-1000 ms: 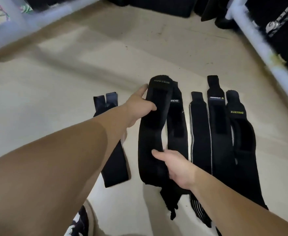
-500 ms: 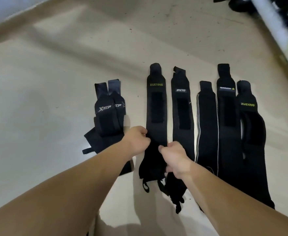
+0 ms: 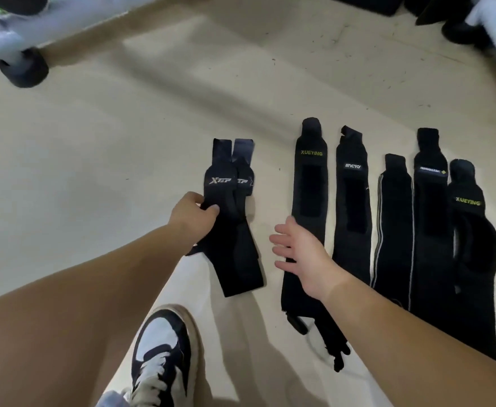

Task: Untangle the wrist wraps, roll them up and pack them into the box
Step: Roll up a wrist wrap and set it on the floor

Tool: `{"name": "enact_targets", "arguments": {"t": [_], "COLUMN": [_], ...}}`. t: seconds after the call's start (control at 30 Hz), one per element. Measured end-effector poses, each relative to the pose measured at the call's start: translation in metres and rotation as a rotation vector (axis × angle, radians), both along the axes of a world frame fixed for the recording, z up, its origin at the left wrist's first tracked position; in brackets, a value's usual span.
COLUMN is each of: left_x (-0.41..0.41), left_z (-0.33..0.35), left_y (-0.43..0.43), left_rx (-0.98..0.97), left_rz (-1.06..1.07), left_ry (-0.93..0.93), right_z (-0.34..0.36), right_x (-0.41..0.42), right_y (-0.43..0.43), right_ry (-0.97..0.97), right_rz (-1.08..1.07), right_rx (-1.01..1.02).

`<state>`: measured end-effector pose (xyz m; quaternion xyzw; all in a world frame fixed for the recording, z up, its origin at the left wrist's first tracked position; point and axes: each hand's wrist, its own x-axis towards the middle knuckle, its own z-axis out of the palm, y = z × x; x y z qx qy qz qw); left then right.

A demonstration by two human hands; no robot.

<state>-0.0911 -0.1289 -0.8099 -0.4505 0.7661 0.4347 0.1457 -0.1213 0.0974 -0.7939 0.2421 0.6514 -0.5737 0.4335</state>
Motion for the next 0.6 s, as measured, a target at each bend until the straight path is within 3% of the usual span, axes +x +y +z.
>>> {"name": "enact_targets", "arguments": {"t": [0.13,0.27,0.4,0.5,0.6], "left_x": [-0.004,-0.021,-0.028,-0.033,-0.036], "left_z": [-0.007,-0.005,-0.005,0.01,0.039], "left_y": [0.001,0.007,0.014,0.019,0.029], "left_rx": [0.091,0.357,0.518,0.546,0.545], "left_rz": [0.255,0.502,0.46,0.442,0.249], "left_ry": [0.156,0.188,0.041,0.002,-0.043], "right_z": [-0.003,-0.003,-0.003,-0.003,0.006], "right_x": [-0.009,-0.016,-0.02,-0.021,-0.025], "right_y": [-0.012,-0.021,-0.023,-0.019,-0.011], "right_ry": [-0.075,-0.115,-0.147,-0.07,-0.097], "right_rz": [-0.121,-0.146,-0.182,-0.103,-0.174], "right_rx": [-0.145,-0.191,-0.263,-0.086,-0.141]}}
